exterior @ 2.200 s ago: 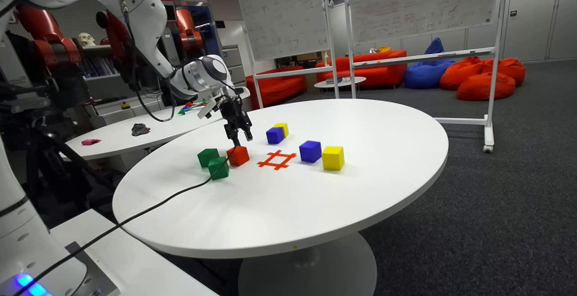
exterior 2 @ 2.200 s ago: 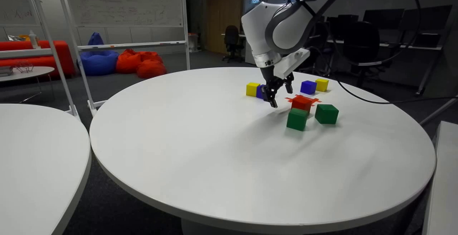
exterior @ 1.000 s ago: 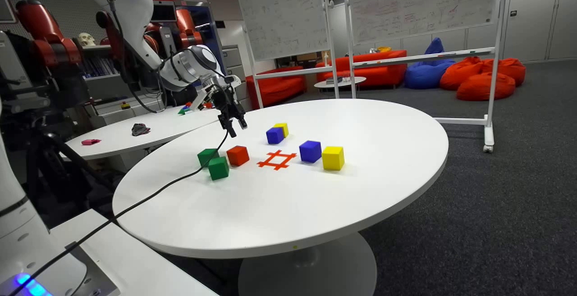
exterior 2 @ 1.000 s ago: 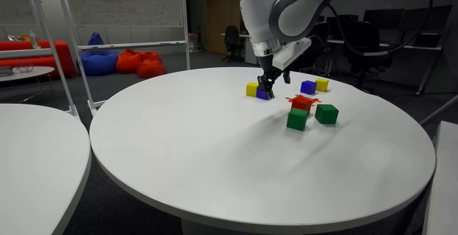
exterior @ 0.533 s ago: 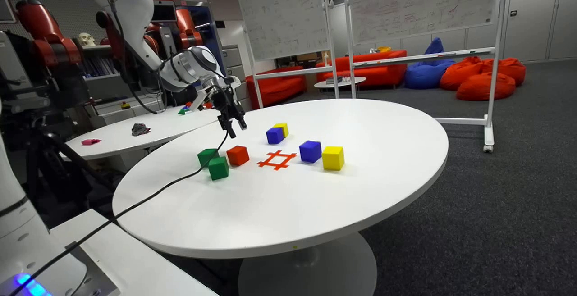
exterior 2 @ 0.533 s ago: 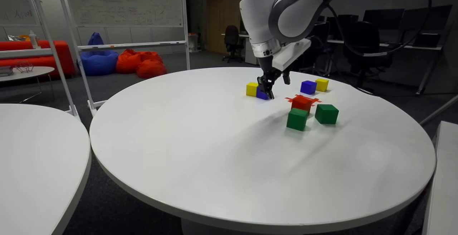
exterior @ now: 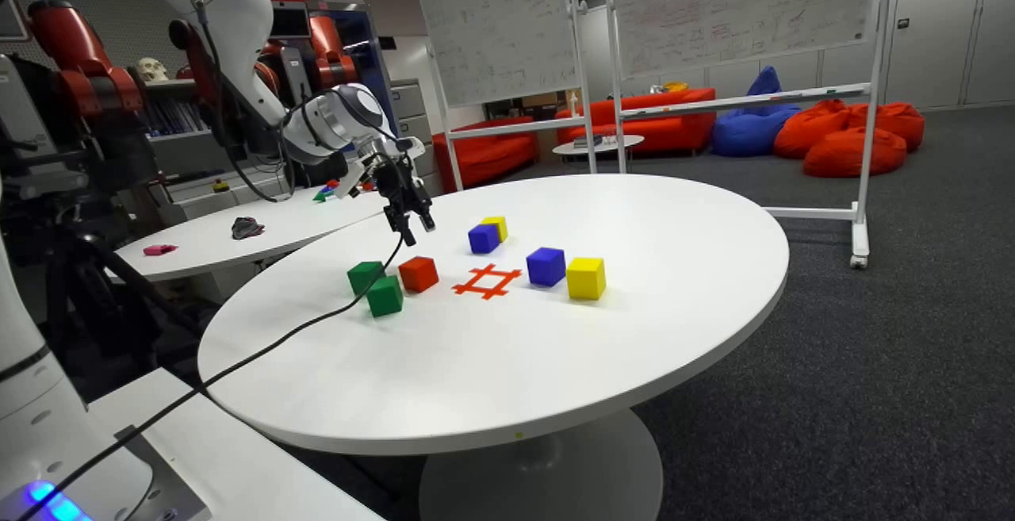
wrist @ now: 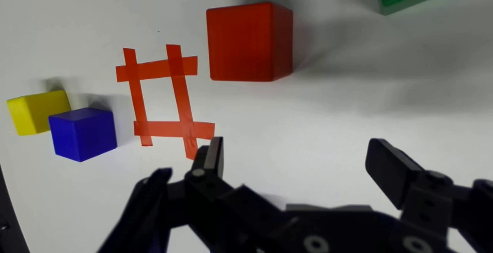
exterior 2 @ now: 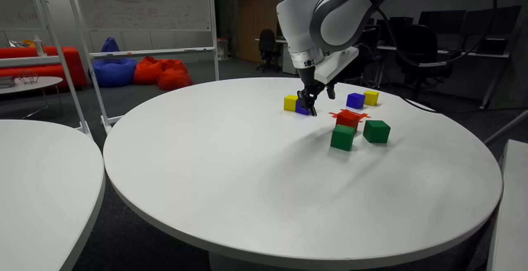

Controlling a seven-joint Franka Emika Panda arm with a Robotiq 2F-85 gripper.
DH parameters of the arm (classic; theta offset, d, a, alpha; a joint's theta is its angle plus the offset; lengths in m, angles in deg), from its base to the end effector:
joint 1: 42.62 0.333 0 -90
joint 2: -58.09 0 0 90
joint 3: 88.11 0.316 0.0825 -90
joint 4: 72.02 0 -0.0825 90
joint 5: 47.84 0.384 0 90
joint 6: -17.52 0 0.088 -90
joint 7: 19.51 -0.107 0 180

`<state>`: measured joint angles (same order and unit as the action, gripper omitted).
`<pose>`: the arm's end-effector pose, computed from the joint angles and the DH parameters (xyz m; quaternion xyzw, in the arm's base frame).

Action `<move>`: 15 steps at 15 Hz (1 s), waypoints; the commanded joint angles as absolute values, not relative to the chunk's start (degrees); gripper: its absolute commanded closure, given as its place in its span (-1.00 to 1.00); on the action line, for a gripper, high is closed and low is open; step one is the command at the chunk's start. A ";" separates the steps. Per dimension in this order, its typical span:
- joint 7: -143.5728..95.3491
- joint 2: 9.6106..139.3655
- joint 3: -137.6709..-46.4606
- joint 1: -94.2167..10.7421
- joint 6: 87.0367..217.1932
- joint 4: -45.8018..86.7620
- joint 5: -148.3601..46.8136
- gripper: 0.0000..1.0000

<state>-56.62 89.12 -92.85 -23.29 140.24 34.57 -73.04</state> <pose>0.5985 0.1392 0.2117 0.9727 -0.0473 -0.0329 0.2250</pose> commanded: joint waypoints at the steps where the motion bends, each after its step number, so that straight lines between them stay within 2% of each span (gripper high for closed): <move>1: -57.06 88.24 -92.38 -24.49 141.54 36.20 -73.51 -1.00; 15: -56.70 89.11 -92.70 -26.55 141.01 35.88 -73.09 -1.00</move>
<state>-56.62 89.08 -93.03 -26.28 141.19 36.02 -72.97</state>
